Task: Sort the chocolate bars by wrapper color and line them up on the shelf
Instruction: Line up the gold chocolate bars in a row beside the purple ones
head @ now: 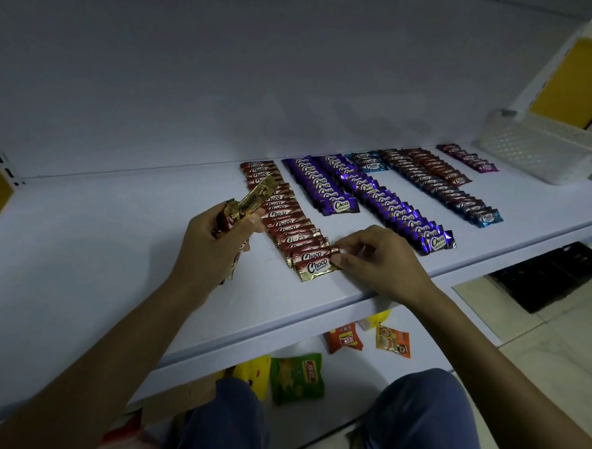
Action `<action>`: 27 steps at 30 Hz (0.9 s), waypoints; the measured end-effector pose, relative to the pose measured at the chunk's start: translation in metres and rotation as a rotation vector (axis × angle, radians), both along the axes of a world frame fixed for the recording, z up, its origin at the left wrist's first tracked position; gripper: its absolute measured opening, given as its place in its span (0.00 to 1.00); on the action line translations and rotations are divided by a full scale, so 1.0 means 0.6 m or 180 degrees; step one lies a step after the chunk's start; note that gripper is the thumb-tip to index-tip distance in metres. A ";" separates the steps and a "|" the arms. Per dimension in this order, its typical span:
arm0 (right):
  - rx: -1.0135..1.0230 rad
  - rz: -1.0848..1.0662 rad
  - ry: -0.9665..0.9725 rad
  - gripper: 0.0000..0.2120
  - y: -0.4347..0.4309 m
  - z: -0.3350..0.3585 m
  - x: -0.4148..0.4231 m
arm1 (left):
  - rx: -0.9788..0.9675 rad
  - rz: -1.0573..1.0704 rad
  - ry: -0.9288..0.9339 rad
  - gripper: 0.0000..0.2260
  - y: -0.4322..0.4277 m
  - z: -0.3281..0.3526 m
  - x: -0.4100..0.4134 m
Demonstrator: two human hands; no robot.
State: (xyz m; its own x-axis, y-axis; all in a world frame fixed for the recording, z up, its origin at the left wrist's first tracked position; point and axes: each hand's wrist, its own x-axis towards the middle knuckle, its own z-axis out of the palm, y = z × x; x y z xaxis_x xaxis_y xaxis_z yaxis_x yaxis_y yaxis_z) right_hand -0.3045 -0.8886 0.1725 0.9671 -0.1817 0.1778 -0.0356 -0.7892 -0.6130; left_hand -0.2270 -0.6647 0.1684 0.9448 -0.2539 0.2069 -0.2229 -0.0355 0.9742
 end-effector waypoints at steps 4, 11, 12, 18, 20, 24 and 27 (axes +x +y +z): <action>0.0004 0.0052 0.0034 0.09 0.002 0.000 0.002 | -0.0056 -0.0073 0.0039 0.09 0.003 0.002 -0.002; 0.0655 0.0047 -0.0406 0.15 0.033 0.024 0.016 | 0.0162 -0.0192 0.0065 0.06 0.005 -0.001 0.004; 0.0882 0.0175 -0.0414 0.16 0.046 0.034 0.022 | 0.0225 -0.0233 0.0070 0.07 0.006 -0.002 0.004; 0.1527 0.0572 -0.0430 0.05 0.099 0.074 0.056 | 0.0365 -0.0430 0.0117 0.04 0.007 0.002 0.000; 0.1933 0.0449 -0.0352 0.07 0.092 0.077 0.056 | 0.0343 -0.0372 0.0147 0.04 0.006 0.001 0.002; 0.2472 0.0438 -0.0116 0.08 0.067 0.074 0.036 | 0.0248 -0.0242 0.0166 0.04 0.004 0.003 0.001; 0.2637 0.0430 -0.0020 0.09 0.047 0.062 0.011 | 0.0187 -0.0168 0.0169 0.05 0.004 0.002 0.000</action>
